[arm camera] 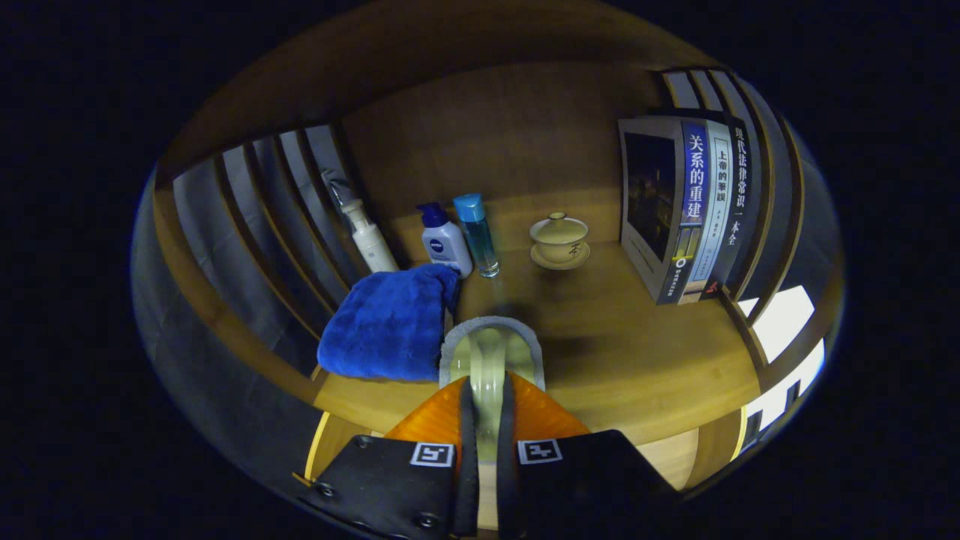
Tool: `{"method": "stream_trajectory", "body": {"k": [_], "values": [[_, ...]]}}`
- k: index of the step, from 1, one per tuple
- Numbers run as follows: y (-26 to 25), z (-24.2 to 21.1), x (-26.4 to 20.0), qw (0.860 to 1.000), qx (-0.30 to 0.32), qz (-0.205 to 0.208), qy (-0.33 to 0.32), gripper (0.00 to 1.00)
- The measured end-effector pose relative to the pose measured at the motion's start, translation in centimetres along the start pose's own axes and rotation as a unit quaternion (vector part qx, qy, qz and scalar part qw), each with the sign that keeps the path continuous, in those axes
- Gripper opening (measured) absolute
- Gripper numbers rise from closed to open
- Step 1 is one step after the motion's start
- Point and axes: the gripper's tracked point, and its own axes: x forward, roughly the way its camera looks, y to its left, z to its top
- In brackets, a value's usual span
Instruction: Pull open the drawer, take out the items inside it, and place them on the countertop above the cabinet.
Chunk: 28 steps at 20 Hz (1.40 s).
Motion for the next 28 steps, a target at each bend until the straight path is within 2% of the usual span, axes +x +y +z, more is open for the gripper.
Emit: {"method": "stream_trajectory", "body": {"k": [4, 15, 17, 18, 19, 24, 28], "values": [[-1.2, -1.3, 2.1, 0.999, 0.008, -0.022, 0.029, 0.18], [-1.3, -2.3, 3.4, 0.998, 0.033, -0.021, 0.041, 0.27], [-1.1, -1.8, 3.4, 0.998, 0.041, -0.017, 0.033, 0.39], [-1.4, -1.8, 3.3, 0.999, 0.038, -0.021, 0.031, 0.50], [-1.2, -1.9, 3.2, 0.999, 0.036, -0.021, 0.033, 0.57], [0.1, -1.1, 1.5, 1.000, 0.022, -0.008, 0.004, 0.80], [0.7, -0.2, -0.9, 0.999, -0.011, -0.019, -0.027, 0.99]]}}
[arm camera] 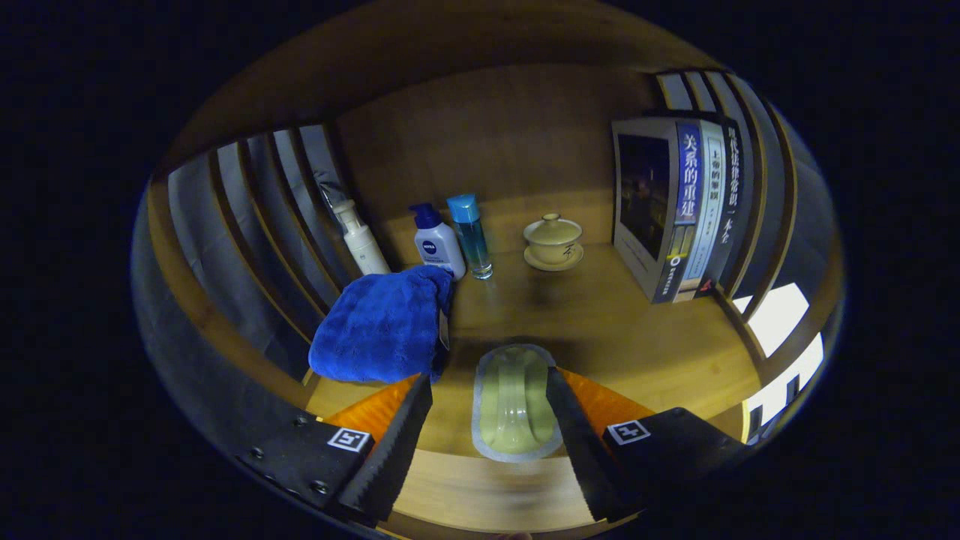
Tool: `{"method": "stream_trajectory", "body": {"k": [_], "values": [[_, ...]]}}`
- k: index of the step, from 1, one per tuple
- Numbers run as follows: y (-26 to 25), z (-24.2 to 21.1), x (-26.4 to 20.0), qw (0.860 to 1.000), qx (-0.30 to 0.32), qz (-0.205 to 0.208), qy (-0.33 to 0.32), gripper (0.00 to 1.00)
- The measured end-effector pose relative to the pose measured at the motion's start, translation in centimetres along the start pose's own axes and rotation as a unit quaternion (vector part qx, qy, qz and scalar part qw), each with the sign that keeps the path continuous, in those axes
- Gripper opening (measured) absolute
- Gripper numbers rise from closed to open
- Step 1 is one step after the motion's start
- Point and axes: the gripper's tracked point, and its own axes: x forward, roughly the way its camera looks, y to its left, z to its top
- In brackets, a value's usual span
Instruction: Pull open the drawer, take out the items inside it, and place them on the countertop above the cabinet.
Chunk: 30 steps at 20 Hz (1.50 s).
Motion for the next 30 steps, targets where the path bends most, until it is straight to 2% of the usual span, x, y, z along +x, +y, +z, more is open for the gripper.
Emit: {"method": "stream_trajectory", "body": {"k": [3, 8, 18, 26, 30], "values": [[0.9, 1.1, -2.1, 0.999, -0.021, 0.000, -0.028, 0.99], [3.8, 1.5, -8.0, 0.996, -0.035, 0.030, -0.081, 0.99], [8.4, -3.4, -17.6, 0.982, -0.056, 0.083, -0.161, 0.98], [8.2, -9.5, -19.8, 0.977, -0.070, 0.054, -0.195, 0.98], [6.7, -11.7, -20.7, 0.969, -0.101, 0.008, -0.224, 0.98]]}}
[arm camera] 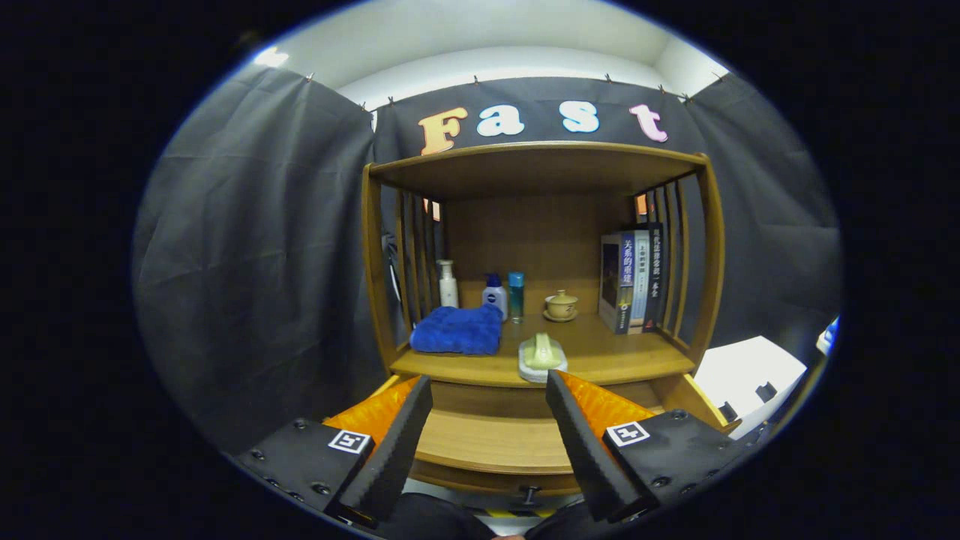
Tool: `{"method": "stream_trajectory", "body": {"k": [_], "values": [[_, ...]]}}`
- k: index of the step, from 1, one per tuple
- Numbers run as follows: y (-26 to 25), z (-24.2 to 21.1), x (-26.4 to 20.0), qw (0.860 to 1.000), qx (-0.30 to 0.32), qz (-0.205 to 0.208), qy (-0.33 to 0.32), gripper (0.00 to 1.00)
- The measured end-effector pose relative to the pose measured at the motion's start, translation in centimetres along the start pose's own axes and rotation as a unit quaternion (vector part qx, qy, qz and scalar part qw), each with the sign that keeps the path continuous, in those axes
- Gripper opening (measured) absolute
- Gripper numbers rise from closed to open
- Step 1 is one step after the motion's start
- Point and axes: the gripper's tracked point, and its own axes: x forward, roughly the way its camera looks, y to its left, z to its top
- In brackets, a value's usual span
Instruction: Pull open the drawer, take out the items inside it, and place them on the countertop above the cabinet.
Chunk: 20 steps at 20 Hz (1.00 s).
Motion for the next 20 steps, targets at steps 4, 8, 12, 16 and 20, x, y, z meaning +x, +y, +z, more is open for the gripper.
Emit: {"method": "stream_trajectory", "body": {"k": [4, 8, 12, 16, 20], "values": [[-0.1, -1.9, -1.4, 1.000, -0.016, -0.019, -0.002, 0.98], [0.7, -4.3, -2.0, 1.000, -0.014, -0.012, 0.001, 0.98], [0.6, -8.4, -1.5, 0.999, 0.001, -0.015, 0.028, 0.97], [-0.1, -11.1, -1.0, 0.999, 0.019, -0.022, 0.036, 0.97], [-1.3, -13.1, -1.0, 0.998, 0.026, -0.040, 0.045, 0.97]]}}
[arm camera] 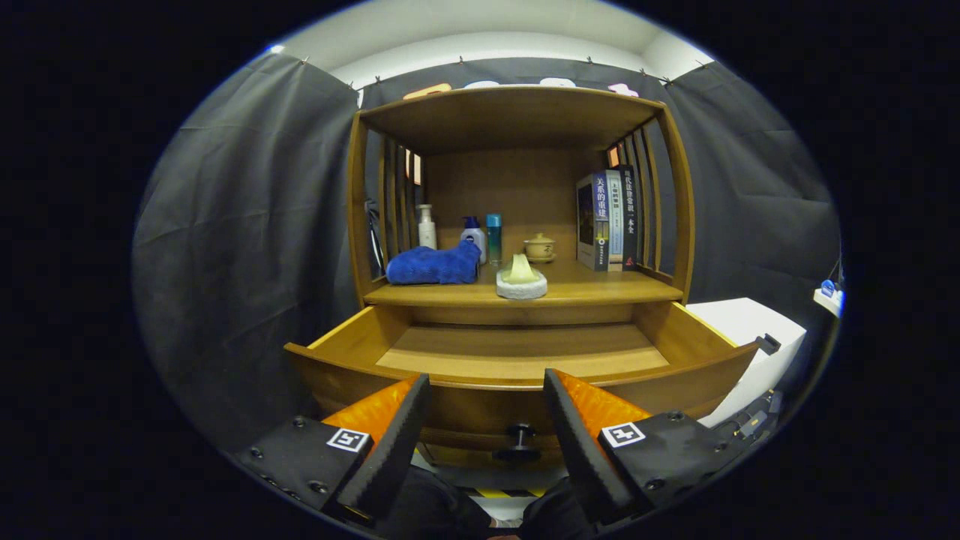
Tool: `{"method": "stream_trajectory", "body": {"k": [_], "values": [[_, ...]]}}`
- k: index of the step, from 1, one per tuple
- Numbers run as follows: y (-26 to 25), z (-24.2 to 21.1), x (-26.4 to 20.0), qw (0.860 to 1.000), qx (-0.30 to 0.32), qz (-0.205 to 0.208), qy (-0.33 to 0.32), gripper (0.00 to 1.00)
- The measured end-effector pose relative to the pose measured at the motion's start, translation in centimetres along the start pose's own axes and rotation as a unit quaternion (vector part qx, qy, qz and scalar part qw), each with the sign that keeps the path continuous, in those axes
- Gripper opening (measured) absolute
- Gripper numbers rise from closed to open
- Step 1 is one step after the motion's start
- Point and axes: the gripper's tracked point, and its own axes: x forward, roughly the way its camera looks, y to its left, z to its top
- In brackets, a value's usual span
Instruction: Pull open the drawer, take out the items inside it, and place them on the countertop above the cabinet.
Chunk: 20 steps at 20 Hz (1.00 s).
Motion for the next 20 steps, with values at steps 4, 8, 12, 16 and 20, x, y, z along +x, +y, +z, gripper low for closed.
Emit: {"method": "stream_trajectory", "body": {"k": [4, 8, 12, 16, 20], "values": [[-0.1, -0.9, 0.3, 1.000, 0.009, -0.003, 0.003, 0.97], [-0.7, -1.7, 1.4, 1.000, -0.012, -0.016, 0.006, 0.97], [-0.9, -2.8, 2.4, 1.000, 0.002, -0.022, 0.006, 0.97], [-1.1, -3.0, 2.6, 0.999, -0.019, -0.036, -0.003, 0.96], [-1.6, -2.9, 3.2, 0.999, -0.020, -0.048, -0.003, 0.96]]}}
